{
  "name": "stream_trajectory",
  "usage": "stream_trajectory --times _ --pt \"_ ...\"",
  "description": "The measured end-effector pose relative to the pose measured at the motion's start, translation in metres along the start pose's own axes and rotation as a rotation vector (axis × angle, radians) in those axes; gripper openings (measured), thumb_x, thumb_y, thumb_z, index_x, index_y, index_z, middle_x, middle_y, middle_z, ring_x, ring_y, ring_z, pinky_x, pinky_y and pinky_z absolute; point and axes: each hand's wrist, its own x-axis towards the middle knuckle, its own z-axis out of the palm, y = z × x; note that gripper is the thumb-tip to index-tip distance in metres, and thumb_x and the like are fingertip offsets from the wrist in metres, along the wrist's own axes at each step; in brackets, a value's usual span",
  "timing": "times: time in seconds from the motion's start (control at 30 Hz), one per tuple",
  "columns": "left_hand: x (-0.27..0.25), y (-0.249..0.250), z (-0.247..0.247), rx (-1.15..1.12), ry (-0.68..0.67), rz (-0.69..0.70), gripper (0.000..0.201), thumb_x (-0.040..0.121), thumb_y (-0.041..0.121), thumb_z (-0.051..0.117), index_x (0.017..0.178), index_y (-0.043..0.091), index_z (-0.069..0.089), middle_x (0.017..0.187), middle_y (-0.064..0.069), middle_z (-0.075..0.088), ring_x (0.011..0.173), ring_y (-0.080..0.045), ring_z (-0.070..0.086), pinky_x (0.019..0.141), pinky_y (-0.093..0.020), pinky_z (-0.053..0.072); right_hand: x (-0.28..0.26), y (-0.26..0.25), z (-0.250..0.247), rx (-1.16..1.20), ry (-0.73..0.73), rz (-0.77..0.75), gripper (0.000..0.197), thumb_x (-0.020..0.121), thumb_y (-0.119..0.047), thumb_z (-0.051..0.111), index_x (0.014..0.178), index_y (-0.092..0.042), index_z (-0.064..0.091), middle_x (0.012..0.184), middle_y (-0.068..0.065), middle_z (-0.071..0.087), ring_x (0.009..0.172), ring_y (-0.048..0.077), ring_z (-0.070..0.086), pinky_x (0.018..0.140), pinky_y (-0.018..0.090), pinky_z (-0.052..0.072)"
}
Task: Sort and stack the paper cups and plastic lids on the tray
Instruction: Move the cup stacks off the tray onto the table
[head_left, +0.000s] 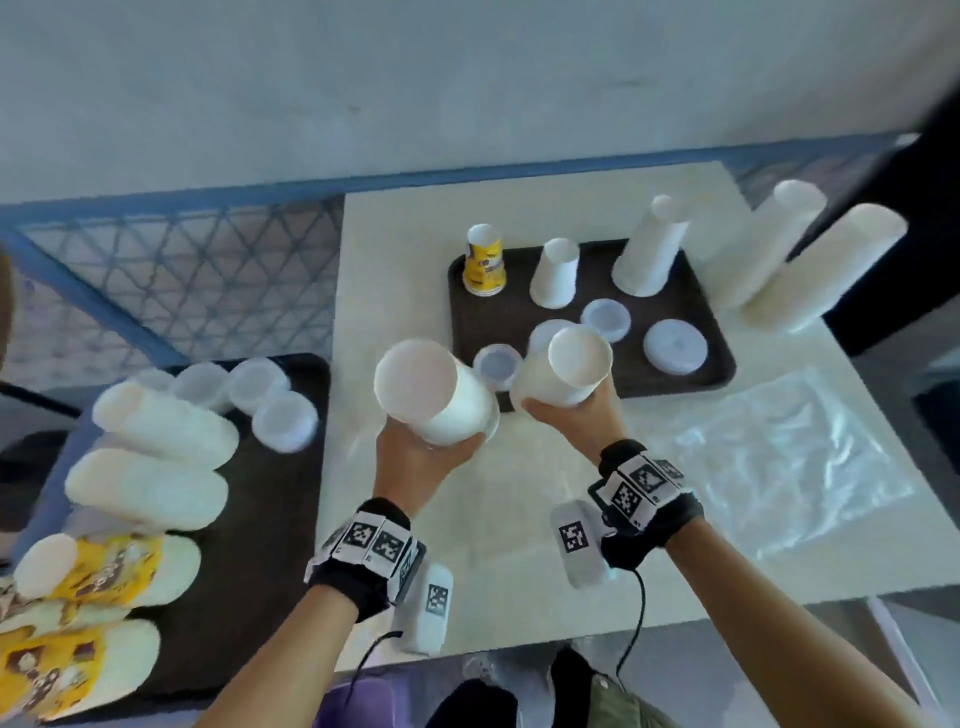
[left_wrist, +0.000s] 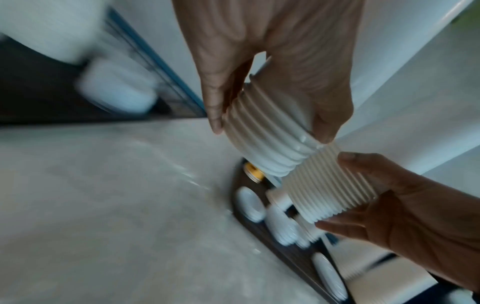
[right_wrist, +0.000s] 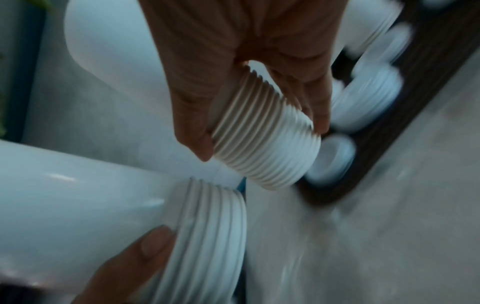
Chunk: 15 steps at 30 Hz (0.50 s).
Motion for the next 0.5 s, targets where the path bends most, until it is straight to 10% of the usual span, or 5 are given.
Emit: stream_trajectory --times 0.13,0.4,0.5 --pt "0.010 0.038 0.099 0.027 -0.282 0.060 0.080 0.052 0.021 0.090 0.120 0.006 0.051 0.109 0.001 0.060 0.103 -0.015 0.058 0.084 -0.023 0.046 0.015 0.044 -0.106 0.091 0.272 0.114 0.084 0.054 -0.021 0.087 0.124 -0.005 0.044 0.112 0.008 0.058 0.099 0.020 0.057 0.064 0.005 0.045" --pt "0.044 0.082 0.281 0.082 -0.545 0.131 0.101 0.040 0.050 0.084 0.126 0.018 0.043 0.110 0.010 0.056 0.105 -0.010 0.055 0.080 -0.012 0.043 0.054 0.103 -0.256 0.109 0.613 0.245 0.080 0.065 -0.009 0.082 0.131 -0.007 0.037 0.116 0.007 0.055 0.099 0.019 0.050 0.086 0.036 0.044" --pt "0.066 0.097 0.334 0.073 -0.554 0.148 0.104 0.039 0.053 0.083 0.128 0.018 0.040 0.119 0.006 0.057 0.108 -0.012 0.054 0.092 -0.028 0.046 0.079 0.113 -0.283 0.090 0.611 0.297 0.078 0.067 -0.013 0.081 0.129 -0.008 0.034 0.108 0.003 0.053 0.098 0.021 0.049 0.088 0.041 0.045"
